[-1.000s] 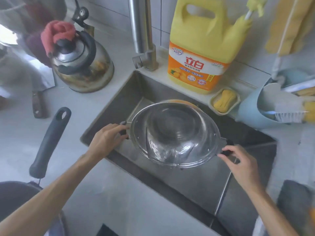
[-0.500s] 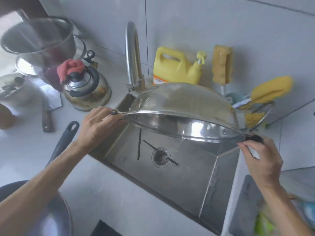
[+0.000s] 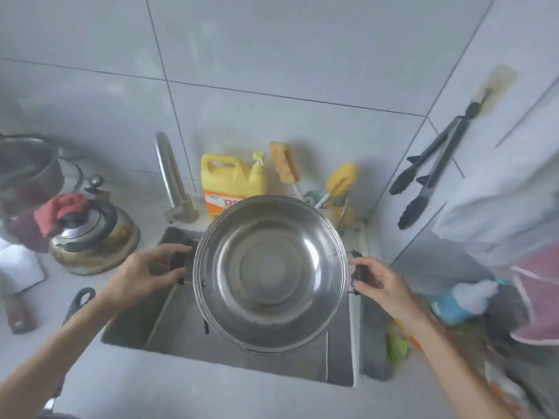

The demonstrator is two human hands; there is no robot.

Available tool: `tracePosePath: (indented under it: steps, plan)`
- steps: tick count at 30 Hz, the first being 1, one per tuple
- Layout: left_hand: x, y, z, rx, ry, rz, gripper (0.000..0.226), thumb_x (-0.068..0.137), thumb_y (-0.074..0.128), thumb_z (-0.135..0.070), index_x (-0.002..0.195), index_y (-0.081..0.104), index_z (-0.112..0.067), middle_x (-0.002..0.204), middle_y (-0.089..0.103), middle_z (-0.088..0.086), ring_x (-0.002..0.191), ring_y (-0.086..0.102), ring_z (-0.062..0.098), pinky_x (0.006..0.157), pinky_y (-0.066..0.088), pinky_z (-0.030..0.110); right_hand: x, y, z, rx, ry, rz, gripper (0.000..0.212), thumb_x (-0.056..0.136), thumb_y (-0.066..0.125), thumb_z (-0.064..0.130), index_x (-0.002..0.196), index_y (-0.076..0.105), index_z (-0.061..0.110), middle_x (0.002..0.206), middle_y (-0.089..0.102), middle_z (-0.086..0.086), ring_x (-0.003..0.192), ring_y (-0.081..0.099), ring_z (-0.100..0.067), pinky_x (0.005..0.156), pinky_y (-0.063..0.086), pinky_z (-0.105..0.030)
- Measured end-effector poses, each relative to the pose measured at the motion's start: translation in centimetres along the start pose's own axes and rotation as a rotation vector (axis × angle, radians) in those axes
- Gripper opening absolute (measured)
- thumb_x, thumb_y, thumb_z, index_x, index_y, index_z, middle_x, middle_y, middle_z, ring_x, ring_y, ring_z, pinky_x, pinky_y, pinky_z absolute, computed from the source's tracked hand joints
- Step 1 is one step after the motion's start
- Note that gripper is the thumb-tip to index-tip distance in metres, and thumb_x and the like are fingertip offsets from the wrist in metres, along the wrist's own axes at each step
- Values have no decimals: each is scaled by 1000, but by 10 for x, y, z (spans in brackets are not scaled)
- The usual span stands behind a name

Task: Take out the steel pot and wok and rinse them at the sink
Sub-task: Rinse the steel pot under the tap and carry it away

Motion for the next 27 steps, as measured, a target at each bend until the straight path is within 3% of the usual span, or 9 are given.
tracePosePath:
  steps: [3, 7, 12, 15, 17, 20, 22, 24, 27]
  plan:
    - [10, 18, -16, -153, 50, 123, 34, 65, 72, -46, 98, 69, -42, 87, 72, -5, 78, 64, -1, 75, 47, 8, -49, -12, -9, 70, 124, -165, 32, 81, 65, -5, 100, 65, 21, 94, 66, 19, 86, 59, 15, 75, 40, 1]
    - [28, 50, -52, -276, 112, 244, 20, 74, 73, -38, 94, 71, -38, 97, 72, -15, 84, 66, -3, 77, 48, 7, -121, -36, -13, 112, 220, -350, 22, 81, 66, -3, 98, 64, 11, 93, 67, 4, 78, 59, 10, 71, 44, -4]
    - [42, 119, -132, -294, 278, 424, 54, 51, 66, -80, 92, 69, -44, 93, 71, -23, 78, 65, -5, 76, 52, 17, -252, -71, -24, 200, 353, -632, 22, 82, 67, -1, 101, 64, 9, 87, 70, 12, 78, 63, 2, 66, 48, -8]
    - [23, 172, -202, -297, 414, 543, 32, 62, 70, -59, 92, 69, -45, 96, 70, -24, 82, 67, 1, 77, 54, 26, -337, -92, -29, 205, 402, -795, 25, 82, 67, -1, 97, 66, 19, 82, 69, 22, 75, 60, 19, 64, 41, 2]
    - [4, 216, -246, -313, 489, 620, 21, 74, 75, -41, 94, 69, -40, 94, 72, -15, 78, 69, 11, 76, 53, 25, -402, -105, -36, 196, 439, -926, 36, 78, 72, 3, 86, 69, 38, 82, 73, 21, 78, 65, 9, 73, 47, -8]
    - [-37, 281, -321, -341, 604, 753, 32, 64, 69, -58, 94, 69, -45, 94, 73, -17, 67, 70, 12, 74, 52, 27, -506, -113, -45, 246, 444, -1091, 28, 62, 80, 34, 89, 71, 38, 90, 75, 5, 78, 68, -12, 81, 54, -38]
    - [-75, 327, -376, -387, 635, 838, 41, 53, 65, -71, 90, 68, -52, 86, 73, -19, 65, 69, 7, 70, 52, 17, -580, -115, -50, 266, 470, -1209, 39, 63, 81, 38, 97, 69, 23, 98, 71, -12, 83, 64, -23, 76, 56, -35]
    - [-119, 376, -423, -439, 702, 929, 54, 53, 64, -79, 97, 68, -48, 89, 74, -15, 70, 69, 12, 70, 53, 18, -650, -115, -53, 292, 518, -1326, 32, 73, 77, 17, 102, 66, 8, 94, 65, -26, 84, 59, -25, 68, 55, -24]
    - [-212, 454, -498, -449, 769, 1112, 16, 80, 69, -37, 96, 71, -37, 104, 72, -19, 78, 69, 13, 70, 54, 20, -767, -113, -51, 292, 565, -1462, 53, 65, 82, 32, 106, 63, 4, 90, 66, -21, 78, 60, -19, 67, 53, -22]
Point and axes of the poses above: each hand's wrist, its own x-axis towards the middle knuckle, its own y-axis out of the palm, z = x × y, the point moved 3 cm from there along x, towards the middle knuckle
